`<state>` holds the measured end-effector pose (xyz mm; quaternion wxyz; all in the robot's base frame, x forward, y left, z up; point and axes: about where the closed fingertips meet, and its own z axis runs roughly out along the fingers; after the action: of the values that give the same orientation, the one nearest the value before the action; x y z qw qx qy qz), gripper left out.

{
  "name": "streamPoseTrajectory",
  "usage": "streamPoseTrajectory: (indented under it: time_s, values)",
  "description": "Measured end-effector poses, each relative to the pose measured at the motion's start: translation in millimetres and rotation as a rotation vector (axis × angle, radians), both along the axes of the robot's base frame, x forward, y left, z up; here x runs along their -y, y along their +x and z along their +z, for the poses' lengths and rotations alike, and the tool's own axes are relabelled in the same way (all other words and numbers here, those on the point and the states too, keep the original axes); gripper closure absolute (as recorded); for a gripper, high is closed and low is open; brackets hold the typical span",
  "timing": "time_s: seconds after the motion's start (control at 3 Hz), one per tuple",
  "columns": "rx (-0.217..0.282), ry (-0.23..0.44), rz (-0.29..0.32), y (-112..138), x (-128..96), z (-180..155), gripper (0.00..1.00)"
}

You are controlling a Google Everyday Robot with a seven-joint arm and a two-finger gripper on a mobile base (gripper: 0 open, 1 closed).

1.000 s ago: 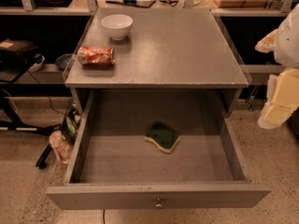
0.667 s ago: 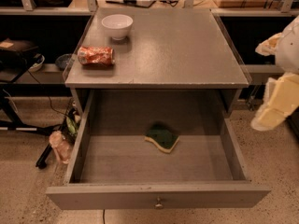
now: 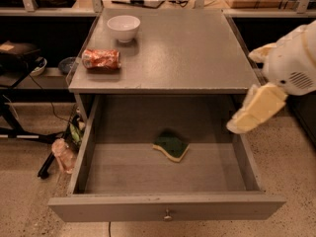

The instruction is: Pick sponge from top drawer and place on counter

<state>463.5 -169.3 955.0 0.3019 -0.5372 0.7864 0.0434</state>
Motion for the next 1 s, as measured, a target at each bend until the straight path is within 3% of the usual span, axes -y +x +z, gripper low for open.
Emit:
streamPoseTrajectory:
  time_s: [0.33,1.0]
  values:
    - [0.046,0.053,-0.028,15.6,-18.8,-4.0,0.00]
    - [0.029,0.072,-0.015,15.0,-23.6,-12.3,0.00]
